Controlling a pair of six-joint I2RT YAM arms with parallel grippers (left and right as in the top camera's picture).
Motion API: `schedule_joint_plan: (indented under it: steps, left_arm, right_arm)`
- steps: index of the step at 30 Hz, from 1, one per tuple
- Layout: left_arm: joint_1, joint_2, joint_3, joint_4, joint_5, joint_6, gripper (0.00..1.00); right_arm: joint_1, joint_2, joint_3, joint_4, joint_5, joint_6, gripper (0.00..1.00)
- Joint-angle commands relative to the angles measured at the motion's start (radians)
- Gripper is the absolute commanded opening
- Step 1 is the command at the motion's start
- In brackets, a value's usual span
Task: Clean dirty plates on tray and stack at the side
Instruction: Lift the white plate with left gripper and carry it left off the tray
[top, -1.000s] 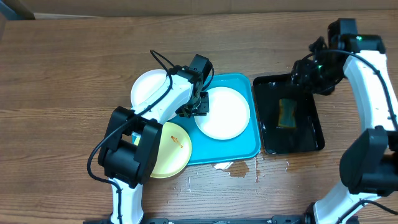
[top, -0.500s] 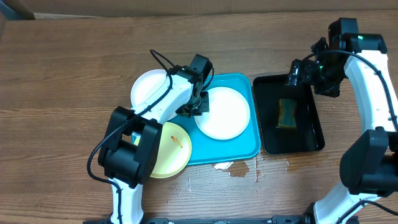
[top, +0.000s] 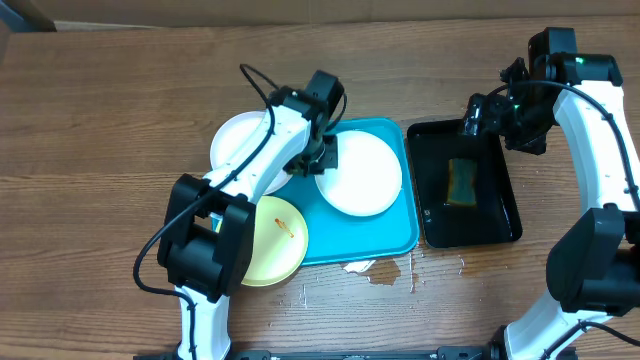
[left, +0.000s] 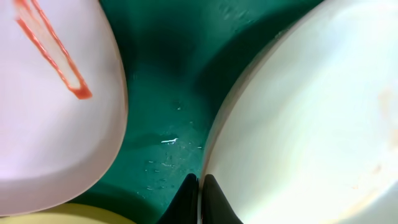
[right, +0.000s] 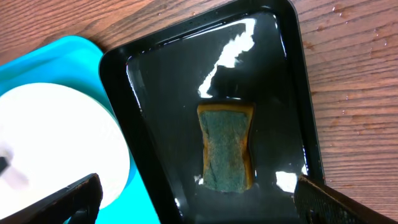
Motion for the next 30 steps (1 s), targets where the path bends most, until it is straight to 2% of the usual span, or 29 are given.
schedule_joint_plan:
  steps: [1, 19, 23, 30]
  left_arm:
    - [0.011, 0.01, 0.067, -0.028, -0.01, 0.046, 0.04]
    - [0.024, 0.01, 0.267, -0.206, -0.006, 0.087, 0.04]
    - [0.024, 0.01, 0.303, -0.23, -0.005, 0.086, 0.04]
    - [0.023, 0.01, 0.326, -0.228, 0.05, 0.087, 0.04]
  right_arm:
    - [0.002, -0.008, 0.013, 0.005, 0.01, 0.003, 1.0]
    - [0.002, -0.008, 0.013, 0.01, 0.013, -0.002, 1.0]
    - [0.002, -0.008, 0.013, 0.173, 0.019, 0.008, 1.0]
    - [-0.019, -0.008, 0.013, 0.222, -0.008, 0.005, 1.0]
